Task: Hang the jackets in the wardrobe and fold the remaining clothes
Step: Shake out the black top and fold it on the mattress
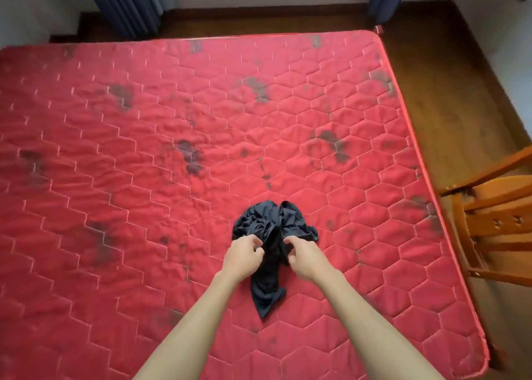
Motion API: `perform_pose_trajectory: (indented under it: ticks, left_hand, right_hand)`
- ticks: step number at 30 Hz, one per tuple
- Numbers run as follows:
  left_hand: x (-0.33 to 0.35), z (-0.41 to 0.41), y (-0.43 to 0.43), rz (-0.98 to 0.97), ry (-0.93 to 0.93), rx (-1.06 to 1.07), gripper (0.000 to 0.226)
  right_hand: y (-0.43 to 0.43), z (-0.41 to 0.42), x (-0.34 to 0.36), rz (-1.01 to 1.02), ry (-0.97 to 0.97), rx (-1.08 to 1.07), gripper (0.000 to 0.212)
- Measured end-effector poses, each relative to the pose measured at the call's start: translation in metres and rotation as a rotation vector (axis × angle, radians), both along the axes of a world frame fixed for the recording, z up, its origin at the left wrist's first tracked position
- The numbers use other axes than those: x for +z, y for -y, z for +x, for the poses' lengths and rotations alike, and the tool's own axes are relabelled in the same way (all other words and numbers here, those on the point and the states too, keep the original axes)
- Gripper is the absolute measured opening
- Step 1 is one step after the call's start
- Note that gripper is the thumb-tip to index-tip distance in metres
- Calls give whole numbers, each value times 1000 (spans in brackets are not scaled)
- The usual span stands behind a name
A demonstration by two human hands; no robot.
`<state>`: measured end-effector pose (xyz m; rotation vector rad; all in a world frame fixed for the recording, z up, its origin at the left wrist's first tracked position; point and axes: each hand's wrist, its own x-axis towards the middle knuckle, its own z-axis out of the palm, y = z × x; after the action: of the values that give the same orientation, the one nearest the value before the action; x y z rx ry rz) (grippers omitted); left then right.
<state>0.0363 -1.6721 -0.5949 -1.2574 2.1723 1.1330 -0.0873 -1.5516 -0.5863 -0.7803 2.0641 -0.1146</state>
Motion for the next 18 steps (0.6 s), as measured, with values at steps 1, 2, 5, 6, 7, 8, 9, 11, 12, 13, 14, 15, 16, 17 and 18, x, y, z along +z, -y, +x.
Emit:
perform_pose_trajectory:
  ticks: [1, 2, 5, 6, 7, 8, 9, 11, 12, 13, 14, 15, 16, 17, 18]
  left_hand:
    - [-18, -5, 1, -1, 13, 23, 35]
    - [-38, -9, 2, -8, 37, 25, 42]
    - [-96, -17, 3, -27, 123, -95, 72]
    - [-114, -18, 3, -28, 146, -145, 79]
    - [-132, -20, 2, -31, 164, -197, 82]
    - [-147, -19, 1, -32, 180, -246, 82]
    - [-161, -17, 1, -38, 188, -285, 78]
    - [-180, -12, 1, -60, 193, -330, 59]
    - [-184, -9, 2, -78, 192, -343, 47]
    - [-186, -4, 3, -94, 197, -346, 38]
    - [-186, 0, 5, -102, 199, -325, 32]
    - [-183, 3, 8, -113, 186, -286, 28]
    - [-179, 6, 12, -114, 167, -235, 25]
    - [-173, 7, 17, -112, 140, -178, 24]
    - [-165, 7, 21, -114, 113, -129, 24]
  right_hand:
    - [6, -4, -15, 13, -14, 18, 54]
    - [10, -6, -29, 28, -39, 68, 55]
    - [25, -14, -72, 11, -132, 262, 58]
    - [28, -16, -87, -25, -156, 338, 53]
    - [31, -18, -102, -74, -180, 429, 42]
    - [35, -18, -115, -105, -191, 515, 29]
    - [37, -18, -125, -98, -194, 586, 19]
    - [39, -16, -143, -5, -199, 688, 19]
    - [38, -16, -146, 62, -201, 720, 24]
    - [37, -15, -146, 115, -191, 715, 28]
    - [36, -16, -144, 137, -187, 687, 30]
    - [34, -17, -144, 141, -186, 664, 30]
    - [34, -19, -140, 136, -171, 639, 29]
    - [35, -21, -133, 128, -137, 599, 29]
    - [37, -23, -124, 114, -100, 545, 29]
